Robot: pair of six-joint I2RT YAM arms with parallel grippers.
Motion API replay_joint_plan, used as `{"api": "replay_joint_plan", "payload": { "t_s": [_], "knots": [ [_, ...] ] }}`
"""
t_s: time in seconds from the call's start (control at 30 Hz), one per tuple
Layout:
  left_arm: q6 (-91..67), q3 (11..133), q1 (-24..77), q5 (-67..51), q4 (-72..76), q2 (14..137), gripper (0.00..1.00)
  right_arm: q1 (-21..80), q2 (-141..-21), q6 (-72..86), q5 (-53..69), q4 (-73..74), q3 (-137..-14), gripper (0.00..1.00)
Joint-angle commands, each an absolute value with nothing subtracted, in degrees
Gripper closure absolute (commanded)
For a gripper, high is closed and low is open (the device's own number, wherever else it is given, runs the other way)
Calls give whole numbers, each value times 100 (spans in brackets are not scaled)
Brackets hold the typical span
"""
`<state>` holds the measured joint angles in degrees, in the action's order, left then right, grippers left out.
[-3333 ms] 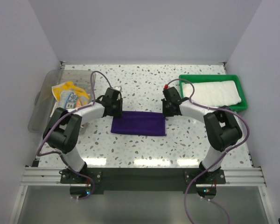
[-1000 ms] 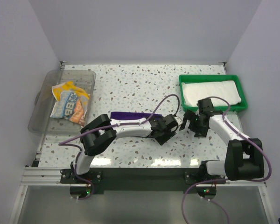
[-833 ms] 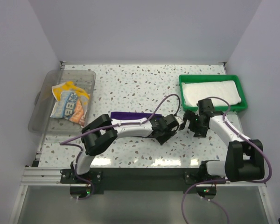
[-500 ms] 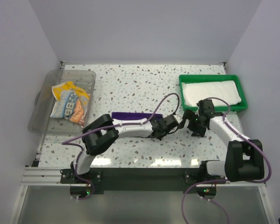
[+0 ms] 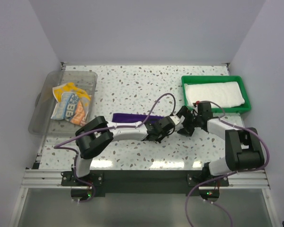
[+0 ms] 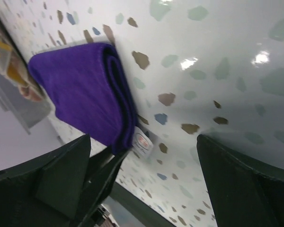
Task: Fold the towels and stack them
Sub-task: Neatly place the folded towel into the bin
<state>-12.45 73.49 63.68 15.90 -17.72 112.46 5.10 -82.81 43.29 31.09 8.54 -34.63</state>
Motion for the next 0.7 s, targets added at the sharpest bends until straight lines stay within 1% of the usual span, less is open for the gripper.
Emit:
{"api": "replay_joint_plan", "payload": {
  "t_s": [0.0, 0.17, 0.37, 0.47, 0.67],
  "knots": [
    [-1362, 7207, 6320, 1380, -1609, 10960, 100, 711, -8665, 4991, 3252, -121, -3234, 2],
    [-1520, 7295, 6284, 1371, -1653, 10960, 100, 1230, -9070, 5431, 3120, -605, -3138, 4],
    [-1652, 7356, 6232, 1354, -1608, 10846, 100, 1661, -9553, 5827, 3094, -1195, -2971, 10],
    [-1705, 7391, 6205, 1310, -1591, 10811, 100, 1705, -9729, 5827, 3129, -1362, -2997, 15],
    [-1749, 7497, 6196, 1257, -1608, 10819, 100, 1819, -10019, 5766, 3173, -1485, -3155, 28]
  ]
}}
